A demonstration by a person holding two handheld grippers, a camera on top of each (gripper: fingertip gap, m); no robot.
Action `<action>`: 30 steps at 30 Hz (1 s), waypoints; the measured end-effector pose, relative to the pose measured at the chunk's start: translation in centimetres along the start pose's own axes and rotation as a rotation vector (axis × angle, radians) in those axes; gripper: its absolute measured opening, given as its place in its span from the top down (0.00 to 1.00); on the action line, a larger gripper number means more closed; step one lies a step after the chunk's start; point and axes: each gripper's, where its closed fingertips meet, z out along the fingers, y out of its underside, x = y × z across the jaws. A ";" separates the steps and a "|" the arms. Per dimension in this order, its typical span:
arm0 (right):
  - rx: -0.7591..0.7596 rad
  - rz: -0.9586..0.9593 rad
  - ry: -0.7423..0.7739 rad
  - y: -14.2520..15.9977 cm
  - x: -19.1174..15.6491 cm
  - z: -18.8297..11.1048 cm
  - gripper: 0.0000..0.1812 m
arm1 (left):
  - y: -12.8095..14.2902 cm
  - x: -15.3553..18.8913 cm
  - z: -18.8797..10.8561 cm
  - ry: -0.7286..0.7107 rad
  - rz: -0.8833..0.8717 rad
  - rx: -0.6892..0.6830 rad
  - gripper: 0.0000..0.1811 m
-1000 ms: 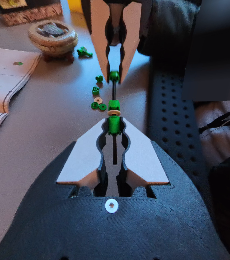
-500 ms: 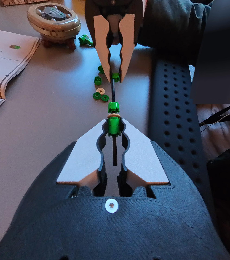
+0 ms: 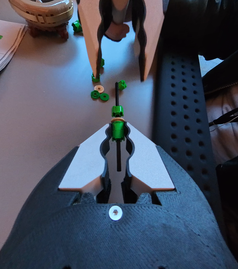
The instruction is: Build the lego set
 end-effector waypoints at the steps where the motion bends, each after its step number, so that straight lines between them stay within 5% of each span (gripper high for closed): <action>1: -0.027 -0.013 0.006 0.0 -0.1 0.9 0.73 | -0.1 0.2 0.0 0.010 -0.003 0.002 0.92; 4: -0.117 -0.008 0.001 1.3 -0.4 3.1 0.74 | -0.5 0.4 0.0 0.026 -0.007 0.022 0.92; 8: -0.139 0.034 -0.039 1.6 -0.8 4.1 0.91 | -0.9 0.8 -0.1 0.044 -0.007 0.045 0.92; 30: -0.196 0.096 -0.124 3.0 -1.9 -1.9 0.91 | -1.7 1.6 -0.4 0.064 0.018 0.078 0.91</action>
